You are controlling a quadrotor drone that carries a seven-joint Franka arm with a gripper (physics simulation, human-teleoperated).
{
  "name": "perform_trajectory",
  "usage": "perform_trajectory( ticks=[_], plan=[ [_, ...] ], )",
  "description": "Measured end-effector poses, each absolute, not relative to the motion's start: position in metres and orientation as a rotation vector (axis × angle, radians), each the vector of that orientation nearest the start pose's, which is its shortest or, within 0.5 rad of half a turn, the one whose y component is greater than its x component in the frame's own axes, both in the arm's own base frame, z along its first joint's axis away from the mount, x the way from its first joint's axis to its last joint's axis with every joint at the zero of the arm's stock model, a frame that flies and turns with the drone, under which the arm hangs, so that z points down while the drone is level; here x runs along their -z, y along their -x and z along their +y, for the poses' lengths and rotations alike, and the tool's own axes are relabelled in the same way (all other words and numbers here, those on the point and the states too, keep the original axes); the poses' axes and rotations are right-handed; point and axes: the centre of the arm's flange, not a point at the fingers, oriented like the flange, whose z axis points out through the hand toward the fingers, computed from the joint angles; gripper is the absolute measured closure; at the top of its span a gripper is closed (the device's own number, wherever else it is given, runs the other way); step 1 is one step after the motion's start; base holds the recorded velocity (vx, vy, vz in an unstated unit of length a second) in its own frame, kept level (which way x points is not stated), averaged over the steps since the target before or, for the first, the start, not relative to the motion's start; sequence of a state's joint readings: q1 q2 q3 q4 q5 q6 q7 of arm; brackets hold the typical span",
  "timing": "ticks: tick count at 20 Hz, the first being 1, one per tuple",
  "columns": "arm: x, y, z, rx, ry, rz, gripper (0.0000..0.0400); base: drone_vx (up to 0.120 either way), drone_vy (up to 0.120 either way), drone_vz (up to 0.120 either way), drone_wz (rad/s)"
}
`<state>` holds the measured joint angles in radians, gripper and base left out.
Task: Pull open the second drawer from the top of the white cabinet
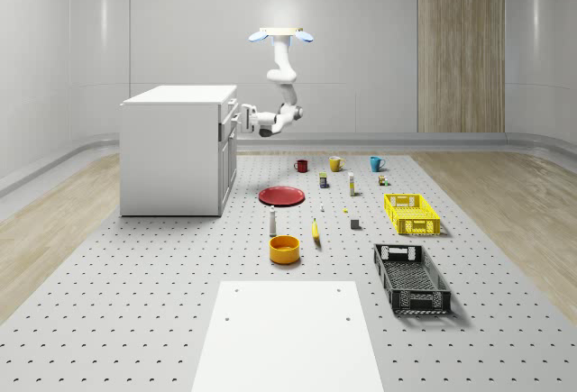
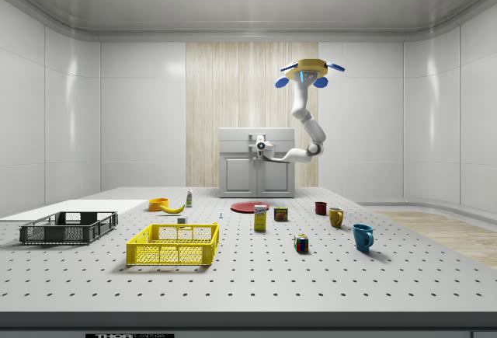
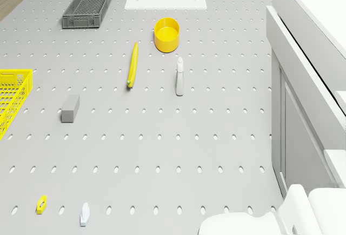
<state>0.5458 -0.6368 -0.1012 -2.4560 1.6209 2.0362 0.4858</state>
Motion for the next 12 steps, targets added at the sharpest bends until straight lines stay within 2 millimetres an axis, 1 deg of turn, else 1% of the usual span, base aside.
perform_trajectory(
  ticks=[2, 3, 4, 5, 6, 7, 8, 10, 11, 12],
  plan=[
    [-0.596, -0.335, 0.208, -0.598, 1.497, 0.601, 0.027, 0.0, 0.0, 0.0, 0.0],
    [-0.596, -0.335, 0.205, -0.608, 1.494, 0.611, 0.0268, 0.0, 0.0, 0.0, 0.0],
    [-0.603, -0.333, 0.202, -0.631, 1.502, 0.642, 0.0213, 0.0, 0.0, 0.0, 0.0],
    [-0.6, -0.334, 0.201, -0.608, 1.506, 0.618, 0.0234, 0.0, 0.0, 0.0, 0.0],
    [-0.6, -0.334, 0.198, -0.611, 1.502, 0.619, 0.0244, 0.0, 0.0, 0.0, 0.0],
    [-0.592, -0.336, 0.196, -0.585, 1.501, 0.588, 0.0256, 0.0, 0.0, 0.0, 0.0],
    [-0.593, -0.336, 0.193, -0.588, 1.498, 0.59, 0.0266, 0.0, 0.0, 0.0, 0.0],
    [-0.594, -0.335, 0.187, -0.595, 1.493, 0.596, 0.0279, 0.0, 0.0, 0.0, 0.0],
    [-0.595, -0.335, 0.184, -0.599, 1.492, 0.6, 0.0277, 0.0, 0.0, 0.0, 0.0],
    [-0.602, -0.333, 0.181, -0.62, 1.502, 0.629, 0.0218, 0.0, 0.0, 0.0, 0.0]
  ],
)
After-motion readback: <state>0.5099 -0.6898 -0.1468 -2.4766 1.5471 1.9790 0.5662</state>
